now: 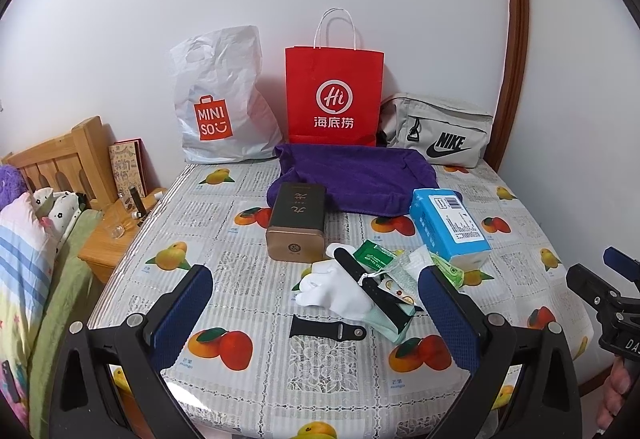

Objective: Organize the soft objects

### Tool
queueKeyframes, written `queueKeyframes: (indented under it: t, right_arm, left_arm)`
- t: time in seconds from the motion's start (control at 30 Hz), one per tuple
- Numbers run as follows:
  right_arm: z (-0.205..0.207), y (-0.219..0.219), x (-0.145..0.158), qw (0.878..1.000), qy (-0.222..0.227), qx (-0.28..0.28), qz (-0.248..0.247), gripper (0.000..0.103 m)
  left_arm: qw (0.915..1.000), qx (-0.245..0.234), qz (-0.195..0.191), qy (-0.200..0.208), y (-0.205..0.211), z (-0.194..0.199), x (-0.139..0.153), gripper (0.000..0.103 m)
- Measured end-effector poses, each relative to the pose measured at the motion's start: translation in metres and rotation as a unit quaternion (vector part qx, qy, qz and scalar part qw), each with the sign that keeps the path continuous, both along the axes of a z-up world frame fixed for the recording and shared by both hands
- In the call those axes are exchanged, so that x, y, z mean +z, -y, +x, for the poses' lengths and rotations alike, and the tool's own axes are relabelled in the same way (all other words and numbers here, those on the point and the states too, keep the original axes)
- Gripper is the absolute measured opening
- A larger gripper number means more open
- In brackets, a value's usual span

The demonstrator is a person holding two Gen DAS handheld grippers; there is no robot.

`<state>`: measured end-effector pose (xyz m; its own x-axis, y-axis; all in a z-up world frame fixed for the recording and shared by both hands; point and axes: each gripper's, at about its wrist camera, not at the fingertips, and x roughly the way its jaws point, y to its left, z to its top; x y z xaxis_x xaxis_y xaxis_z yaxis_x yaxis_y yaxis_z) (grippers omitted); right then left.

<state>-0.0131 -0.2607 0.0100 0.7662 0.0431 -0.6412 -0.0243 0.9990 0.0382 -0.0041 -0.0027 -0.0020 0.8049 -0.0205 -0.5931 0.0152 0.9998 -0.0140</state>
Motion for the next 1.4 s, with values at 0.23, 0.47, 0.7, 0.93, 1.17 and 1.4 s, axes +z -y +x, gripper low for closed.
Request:
queueKeyframes:
  t: [0.23,0.47,0.7,0.93,1.17,1.4]
  right_arm:
    - [-0.0012,-0.0003,0.0002,1.0,0.001,0.0,0.0,0.103]
    - [-0.0014,-0.0008,0.0006,1.0,0.001,-0.001,0.0,0.103]
    - [-0.0037,0.0001,0.0021,1.0,0.004,-0.002,0.003,0.103]
    - [-0.0049,0.0011,0.0019,1.0,0.007,-0.003,0.004,0.103]
    - [-0.0057,0.0017,0.0021,1.0,0.008,-0.002,0.004,0.103]
    - [-0.0077,0.0013,0.0025,1.0,0.01,0.0,0.005,0.103]
  left_arm:
    - [1.0,0.0,-0.001,0.0,-0.0011,-0.0004,-0.0002,0.103]
    - [1.0,0.0,0.0,0.0,-0.0011,-0.0001,0.0001,0.103]
    - [1.0,0.005,0.003,0.0,-0.0041,-0.0017,-0.0023,0.103]
    - [1.0,0.005,0.003,0.001,-0.005,-0.0015,-0.0024,0.103]
    - [1.0,0.004,0.003,0.0,-0.0047,-0.0016,-0.0025,0.103]
    - [1.0,0.006,0.003,0.0,-0.0041,-0.0015,-0.0025,0.103]
